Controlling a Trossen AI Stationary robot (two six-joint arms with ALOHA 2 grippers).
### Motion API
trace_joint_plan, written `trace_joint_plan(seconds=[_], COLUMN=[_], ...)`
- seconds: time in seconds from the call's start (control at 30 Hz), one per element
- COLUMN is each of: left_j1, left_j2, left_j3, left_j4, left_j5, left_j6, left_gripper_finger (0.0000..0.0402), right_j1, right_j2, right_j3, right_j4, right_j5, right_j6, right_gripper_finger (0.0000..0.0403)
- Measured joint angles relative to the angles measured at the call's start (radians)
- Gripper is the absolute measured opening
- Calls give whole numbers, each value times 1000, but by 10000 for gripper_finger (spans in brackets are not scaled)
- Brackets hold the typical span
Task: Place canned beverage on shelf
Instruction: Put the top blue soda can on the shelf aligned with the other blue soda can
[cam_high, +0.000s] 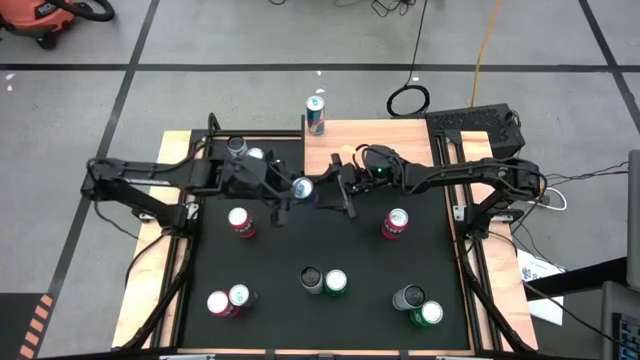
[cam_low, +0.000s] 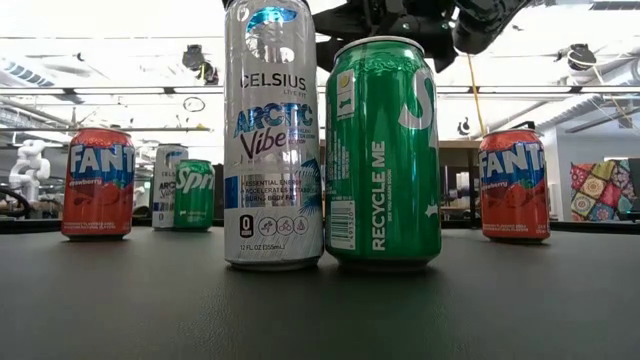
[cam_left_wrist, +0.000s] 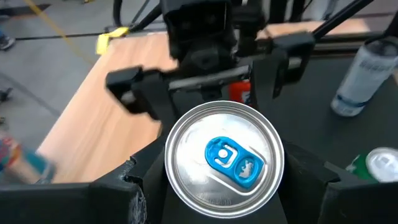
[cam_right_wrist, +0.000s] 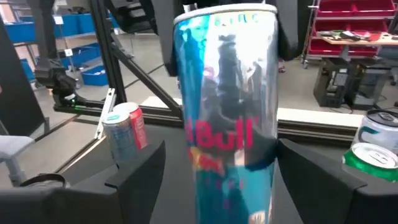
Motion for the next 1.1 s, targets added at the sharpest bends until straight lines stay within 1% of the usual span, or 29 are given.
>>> trace_joint_plan(seconds=[0.1,0.2,0.27,0.33,0.43,0.53,0.63,0.7,0.77,0.87,0.93,1.0,1.1], left_j1=[20,34,39,39,39,39,38,38,38,38,38,40,42], left_j2=[17,25,26,25,25,24,23,23,22,19,19,20,25], left_j3=[6,6,6,6,6,6,6,6,6,3,-24,-65,-151], left_j4=[50,72,76,80,97,119,130,126,125,133,184,266,503], left_j5=[56,75,79,79,77,76,40,9,-2,-9,-9,-9,-9], left_j6=[2,7,20,20,22,23,22,22,22,20,21,30,58], left_gripper_finger=[225,225,225,226,233,251,281,302,321,342,347,349,350], right_j1=[0,0,0,1,1,1,1,-1,-2,-3,-3,-3,-3], right_j2=[0,0,0,0,2,0,1,1,1,2,2,1,1], right_j3=[0,0,1,1,1,0,-15,-36,-64,-128,-170,-195,-201], right_j4=[-4,-18,-36,-57,-56,-30,20,62,117,259,370,436,447], right_j5=[-7,-4,27,64,77,85,100,111,154,218,237,236,234], right_j6=[6,14,15,15,13,4,8,9,9,8,9,8,-3], right_gripper_finger=[294,292,289,281,260,235,216,215,218,225,225,224,225])
